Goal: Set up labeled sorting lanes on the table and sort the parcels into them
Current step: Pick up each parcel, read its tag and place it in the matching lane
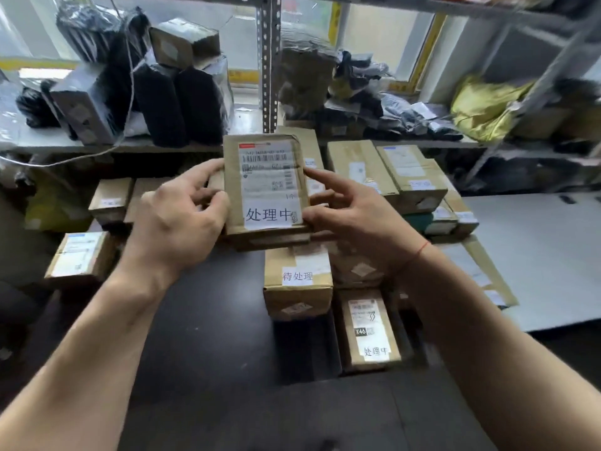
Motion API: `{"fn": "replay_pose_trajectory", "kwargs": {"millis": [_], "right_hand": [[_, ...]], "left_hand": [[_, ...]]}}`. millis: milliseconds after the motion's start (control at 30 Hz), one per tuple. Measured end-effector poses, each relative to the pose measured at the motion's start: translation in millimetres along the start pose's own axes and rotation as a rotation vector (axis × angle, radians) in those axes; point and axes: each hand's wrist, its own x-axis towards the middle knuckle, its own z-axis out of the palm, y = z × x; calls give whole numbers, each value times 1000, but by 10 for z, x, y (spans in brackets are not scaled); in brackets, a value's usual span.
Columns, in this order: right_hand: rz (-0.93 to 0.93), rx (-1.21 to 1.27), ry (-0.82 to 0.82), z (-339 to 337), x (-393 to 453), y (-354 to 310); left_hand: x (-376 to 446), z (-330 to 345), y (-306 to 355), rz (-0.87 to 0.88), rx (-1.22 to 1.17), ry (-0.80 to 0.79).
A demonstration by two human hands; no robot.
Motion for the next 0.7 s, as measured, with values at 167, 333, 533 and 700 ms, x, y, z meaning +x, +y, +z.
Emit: {"fn": "replay_pose_trajectory", "kwargs": {"millis": [167,333,533,700], "right_hand": [[-20,-22,41,-639,-514,229],[20,-24,22,-1233,-869,641],[94,-23,-50,-1710,-1196,1182],[186,-26,-57,-1729,-1340,1708]], "left_hand": [[-338,476,448,80,-93,-89],[-684,1120,773,25,-105,-137],[-1061,1808,831,-101,-136,-205],[-1254,2252,558,-196,-91,-312]]}}
